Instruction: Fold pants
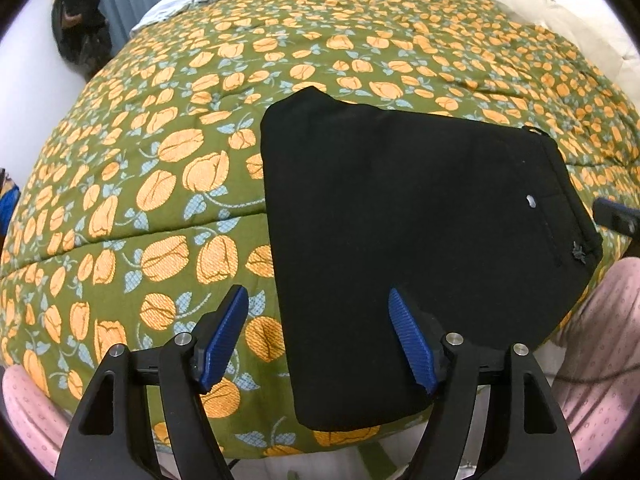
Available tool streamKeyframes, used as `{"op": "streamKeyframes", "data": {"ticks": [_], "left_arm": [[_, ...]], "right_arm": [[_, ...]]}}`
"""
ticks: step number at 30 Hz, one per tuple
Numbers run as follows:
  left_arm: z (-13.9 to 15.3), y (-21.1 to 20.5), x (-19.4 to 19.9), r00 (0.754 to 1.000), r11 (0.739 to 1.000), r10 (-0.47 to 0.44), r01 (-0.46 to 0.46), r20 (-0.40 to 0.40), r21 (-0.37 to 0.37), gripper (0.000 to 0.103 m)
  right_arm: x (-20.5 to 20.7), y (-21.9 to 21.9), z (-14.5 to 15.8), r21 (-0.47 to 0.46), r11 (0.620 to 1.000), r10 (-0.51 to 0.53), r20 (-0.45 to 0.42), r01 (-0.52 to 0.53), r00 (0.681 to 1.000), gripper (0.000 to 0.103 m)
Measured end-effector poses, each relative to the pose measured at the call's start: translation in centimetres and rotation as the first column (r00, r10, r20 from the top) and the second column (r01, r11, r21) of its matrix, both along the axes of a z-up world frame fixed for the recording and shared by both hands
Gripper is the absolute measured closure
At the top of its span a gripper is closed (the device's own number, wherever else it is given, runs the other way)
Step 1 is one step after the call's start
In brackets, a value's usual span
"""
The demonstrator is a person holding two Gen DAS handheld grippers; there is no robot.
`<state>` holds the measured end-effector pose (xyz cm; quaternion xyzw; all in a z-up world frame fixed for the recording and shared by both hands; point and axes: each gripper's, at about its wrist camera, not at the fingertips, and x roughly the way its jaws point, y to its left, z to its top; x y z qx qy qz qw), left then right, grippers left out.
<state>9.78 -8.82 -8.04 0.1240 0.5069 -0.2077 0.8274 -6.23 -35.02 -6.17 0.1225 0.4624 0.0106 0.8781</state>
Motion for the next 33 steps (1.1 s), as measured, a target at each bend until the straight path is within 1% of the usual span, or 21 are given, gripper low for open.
{"op": "streamKeyframes", "data": {"ticks": [2,3,5,7,9,12,14,16,17,18,19,20,23,24,26,27,29,30,31,32,33], "left_arm": [[-0.1,0.0,0.0,1.000,1.000,0.001,-0.001,0.000,0.001,0.028],[-0.1,-0.1,0.0,1.000,1.000,0.000,0.000,-0.001,0.002,0.028],[-0.3,-0.1,-0.1,1.000,1.000,-0.002,0.002,-0.006,0.002,0.026],[-0.6,0.0,-0.1,1.000,1.000,-0.004,0.004,-0.020,0.003,0.025],[-0.6,0.3,-0.3,0.999,1.000,-0.003,0.002,-0.032,-0.012,0.025],[0.0,1.5,-0.5,1.000,0.998,0.012,-0.014,-0.029,-0.055,0.025],[0.3,2.4,-0.1,0.999,0.997,0.034,-0.036,-0.028,-0.074,0.025],[0.0,3.6,0.8,0.997,0.993,0.061,-0.066,-0.052,-0.094,0.024],[-0.3,4.2,1.4,0.994,0.991,0.073,-0.081,-0.078,-0.111,0.024],[-0.7,4.7,2.0,0.990,0.986,0.078,-0.094,-0.115,-0.140,0.024],[-1.2,5.1,2.6,0.985,0.979,0.073,-0.101,-0.156,-0.179,0.024],[-1.8,5.5,3.3,0.977,0.969,0.058,-0.105,-0.208,-0.223,0.024],[-3.2,5.5,4.6,0.950,0.947,0.019,-0.117,-0.313,-0.298,0.024],[-3.5,5.1,4.9,0.945,0.942,-0.003,-0.107,-0.327,-0.317,0.024],[-3.8,4.4,5.0,0.942,0.939,-0.037,-0.081,-0.334,-0.333,0.024],[-4.0,3.9,5.0,0.938,0.936,-0.060,-0.066,-0.342,-0.346,0.024],[-4.7,2.9,5.0,0.916,0.927,-0.112,-0.044,-0.386,-0.373,0.024],[-5.2,2.4,5.0,0.902,0.922,-0.131,-0.042,-0.411,-0.386,0.025],[-5.5,2.0,4.8,0.903,0.923,-0.126,-0.045,-0.412,-0.383,0.026],[-5.2,1.8,4.6,0.910,0.925,-0.122,-0.041,-0.397,-0.378,0.029],[-5.0,1.6,4.5,0.915,0.927,-0.121,-0.034,-0.385,-0.374,0.039]], "right_arm": [[-0.5,0.1,-0.5,0.008,1.000,-0.008,-0.007,0.008,1.000,0.073],[-0.6,0.1,-1.1,0.010,1.000,-0.011,-0.022,0.011,1.000,0.069],[-0.6,0.0,-3.5,0.010,1.000,-0.019,-0.109,0.021,0.994,0.061],[-0.7,0.2,-5.2,0.016,1.000,0.000,-0.136,0.002,0.991,0.061],[-1.0,0.4,-5.2,0.018,1.000,0.012,-0.127,-0.010,0.992,0.061],[-1.1,-0.1,-4.3,0.058,0.998,0.012,-0.129,-0.005,0.992,0.061],[-1.6,-1.0,-3.4,0.104,0.995,0.000,-0.106,0.012,0.994,0.061],[-1.8,-2.3,-2.4,0.111,0.993,-0.018,-0.075,0.026,0.997,0.050],[-1.6,-3.1,-2.0,0.093,0.995,-0.025,-0.062,0.031,0.998,0.037],[-1.3,-3.8,-1.7,0.072,0.997,-0.037,-0.054,0.041,0.998,0.026],[-0.9,-4.7,-1.7,0.058,0.997,-0.039,-0.043,0.042,0.998,0.023],[-0.5,-5.6,-2.0,0.070,0.997,-0.026,-0.040,0.029,0.999,0.020],[1.5,-8.2,-4.7,0.205,0.979,0.023,-0.103,-0.001,0.994,0.020],[2.1,-9.1,-6.1,0.247,0.969,0.024,-0.129,0.009,0.991,0.020],[2.8,-10.2,-8.0,0.285,0.958,0.012,-0.180,0.040,0.984,0.020],[2.8,-10.5,-8.6,0.334,0.941,0.015,-0.186,0.049,0.982,0.020],[2.7,-10.8,-9.6,0.485,0.874,0.051,-0.170,0.039,0.984,0.020],[2.8,-10.7,-9.8,0.526,0.850,0.077,-0.163,0.021,0.984,0.018],[2.8,-10.4,-9.9,0.533,0.846,0.103,-0.160,-0.002,0.982,0.018],[2.9,-10.3,-9.9,0.533,0.846,0.112,-0.160,-0.010,0.981,0.018],[2.9,-10.2,-9.9,0.532,0.847,0.117,-0.160,-0.014,0.980,0.024]]}}
